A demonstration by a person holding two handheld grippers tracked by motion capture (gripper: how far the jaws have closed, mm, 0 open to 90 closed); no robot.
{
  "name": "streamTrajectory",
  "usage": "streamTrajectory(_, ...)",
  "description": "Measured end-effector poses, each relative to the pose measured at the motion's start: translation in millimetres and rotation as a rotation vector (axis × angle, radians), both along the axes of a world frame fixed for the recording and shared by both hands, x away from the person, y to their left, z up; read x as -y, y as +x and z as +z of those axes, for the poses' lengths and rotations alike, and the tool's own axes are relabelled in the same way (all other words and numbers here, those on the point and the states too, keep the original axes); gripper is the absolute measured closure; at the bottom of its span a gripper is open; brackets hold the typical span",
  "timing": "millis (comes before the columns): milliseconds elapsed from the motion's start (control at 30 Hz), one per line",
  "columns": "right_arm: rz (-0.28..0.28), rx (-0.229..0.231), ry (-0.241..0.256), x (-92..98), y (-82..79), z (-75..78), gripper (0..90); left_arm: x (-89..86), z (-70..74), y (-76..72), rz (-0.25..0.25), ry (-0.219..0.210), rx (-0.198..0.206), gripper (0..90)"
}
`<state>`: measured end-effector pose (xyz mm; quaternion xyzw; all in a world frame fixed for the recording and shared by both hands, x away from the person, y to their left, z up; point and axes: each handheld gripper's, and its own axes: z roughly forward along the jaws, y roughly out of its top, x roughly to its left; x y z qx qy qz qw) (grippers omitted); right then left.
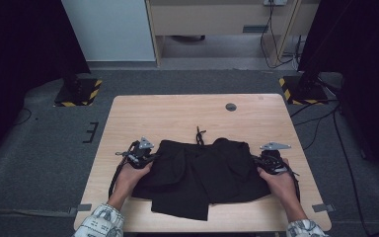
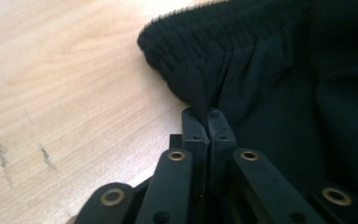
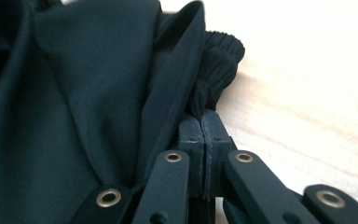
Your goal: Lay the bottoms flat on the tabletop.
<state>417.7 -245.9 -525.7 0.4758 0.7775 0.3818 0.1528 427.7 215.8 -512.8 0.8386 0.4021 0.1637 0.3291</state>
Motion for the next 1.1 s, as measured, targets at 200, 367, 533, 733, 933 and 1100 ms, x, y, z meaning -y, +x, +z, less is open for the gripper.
streamTrajectory(200, 0.026, 0.096, 0.04, 1.6, -2.5, 26.2, 89.3, -6.3, 35.5, -11.4, 0.034, -0.07, 0.138, 88.5)
streamTrajectory(367, 0.043, 0.165, 0.044, 2.3, -3.3, 52.7, 89.2, -5.7, 61.1, -19.0, 0.034, -0.081, 0.232, 88.5)
streamTrajectory(533, 0.042, 0.22, 0.05, 6.7, -2.4, 73.5, 89.2, -9.2, 80.5, -18.2, 0.05, -0.108, 0.289, 88.5)
streamTrajectory(733, 0.034, 0.256, 0.052, 5.0, 6.2, 92.1, 89.2, -11.4, 95.3, -5.4, 0.076, -0.124, 0.308, 88.5)
streamTrajectory(933, 0.029, 0.31, 0.055, -1.6, 16.8, 115.2, 89.2, -12.2, 110.1, -0.3, 0.104, -0.145, 0.348, 88.5)
streamTrajectory(1100, 0.031, 0.366, 0.078, -2.6, 14.9, 136.9, 89.1, -14.7, 125.4, -4.2, 0.115, -0.18, 0.385, 88.5)
